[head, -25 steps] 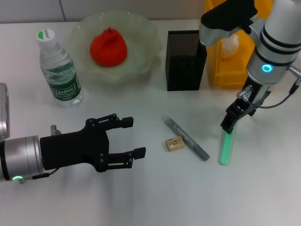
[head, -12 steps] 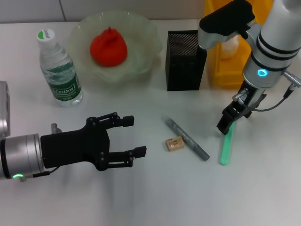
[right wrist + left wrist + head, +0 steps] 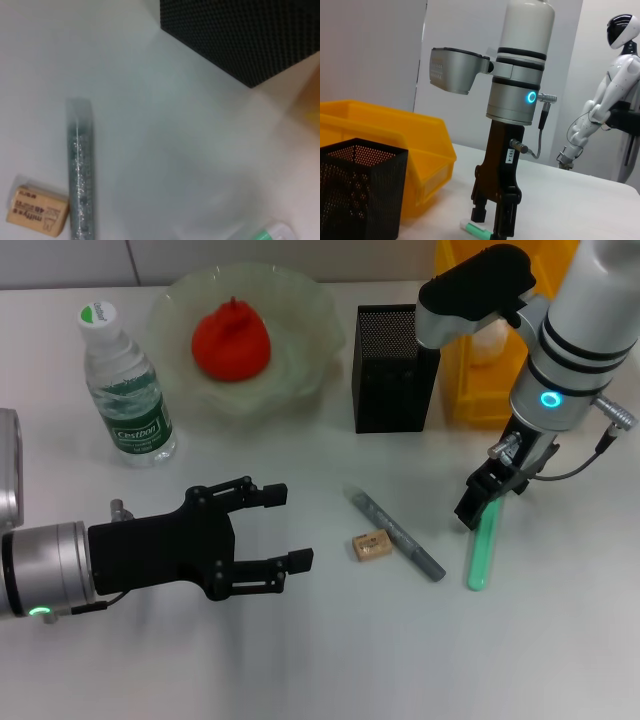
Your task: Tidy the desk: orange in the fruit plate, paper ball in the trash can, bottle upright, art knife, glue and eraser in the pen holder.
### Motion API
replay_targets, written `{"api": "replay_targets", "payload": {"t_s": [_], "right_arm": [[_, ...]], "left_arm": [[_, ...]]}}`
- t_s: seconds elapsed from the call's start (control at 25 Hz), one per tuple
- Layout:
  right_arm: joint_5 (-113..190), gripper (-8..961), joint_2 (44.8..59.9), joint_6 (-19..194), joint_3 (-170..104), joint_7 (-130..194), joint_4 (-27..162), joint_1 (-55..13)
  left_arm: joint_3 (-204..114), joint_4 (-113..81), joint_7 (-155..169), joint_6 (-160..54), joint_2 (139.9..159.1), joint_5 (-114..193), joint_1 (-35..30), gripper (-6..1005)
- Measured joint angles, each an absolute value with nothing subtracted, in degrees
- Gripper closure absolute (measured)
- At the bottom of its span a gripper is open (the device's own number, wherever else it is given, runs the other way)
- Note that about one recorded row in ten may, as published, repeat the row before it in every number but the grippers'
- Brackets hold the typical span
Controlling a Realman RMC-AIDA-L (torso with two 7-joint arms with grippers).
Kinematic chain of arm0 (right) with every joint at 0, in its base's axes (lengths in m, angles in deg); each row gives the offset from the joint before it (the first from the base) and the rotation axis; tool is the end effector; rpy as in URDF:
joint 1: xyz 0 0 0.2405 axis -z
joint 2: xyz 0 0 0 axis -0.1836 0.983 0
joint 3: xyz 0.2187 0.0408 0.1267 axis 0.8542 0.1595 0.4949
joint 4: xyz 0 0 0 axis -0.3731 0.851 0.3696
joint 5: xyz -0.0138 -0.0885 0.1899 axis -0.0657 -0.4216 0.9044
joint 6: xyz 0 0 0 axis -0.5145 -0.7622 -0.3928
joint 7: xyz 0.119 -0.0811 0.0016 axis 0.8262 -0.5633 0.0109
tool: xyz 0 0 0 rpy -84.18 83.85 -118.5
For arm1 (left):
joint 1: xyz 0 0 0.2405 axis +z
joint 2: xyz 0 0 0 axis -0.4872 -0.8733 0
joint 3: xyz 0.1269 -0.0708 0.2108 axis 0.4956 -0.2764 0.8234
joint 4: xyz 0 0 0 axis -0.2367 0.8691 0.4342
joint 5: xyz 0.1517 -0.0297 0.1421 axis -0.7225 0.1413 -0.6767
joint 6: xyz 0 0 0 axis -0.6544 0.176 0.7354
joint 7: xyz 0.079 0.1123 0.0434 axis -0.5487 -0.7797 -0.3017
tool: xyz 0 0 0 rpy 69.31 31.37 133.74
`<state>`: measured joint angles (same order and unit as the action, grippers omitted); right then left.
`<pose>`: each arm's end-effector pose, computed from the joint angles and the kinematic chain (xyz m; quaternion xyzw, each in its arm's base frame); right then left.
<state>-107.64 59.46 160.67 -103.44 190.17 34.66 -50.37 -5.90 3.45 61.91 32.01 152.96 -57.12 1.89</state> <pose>0.1771 0.3962 -0.0537 -0.8340 0.4110 -0.3241 0.1744 -0.2758 0.2762 -0.0436 -0.9409 -0.1366 -0.2964 0.0902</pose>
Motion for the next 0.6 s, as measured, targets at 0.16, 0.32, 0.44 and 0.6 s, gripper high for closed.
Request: {"api": "replay_targets", "payload": {"t_s": [0.16, 0.32, 0.44, 0.6], "right_arm": [[-107.6, 213, 59.46, 160.7, -104.6, 190.2, 34.7, -50.3], [-107.6, 270, 59.45, 160.2, -104.8, 190.3, 35.2, -50.3], [-107.6, 326, 59.46, 160.0, -104.8, 190.3, 35.3, -50.3], [-107.7, 400, 59.46, 160.0, -104.8, 190.2, 35.2, -50.2]], "left_arm": [[-5.9, 3.5, 61.9, 32.0, 152.96, -57.1, 1.7, 168], [-5.9, 3.5, 61.9, 32.0, 152.95, -57.1, 1.7, 168], [-5.9, 3.5, 61.9, 31.9, 152.95, -57.1, 1.7, 168], [-5.9, 3.5, 61.9, 32.0, 152.95, -57.1, 1.7, 169]]}}
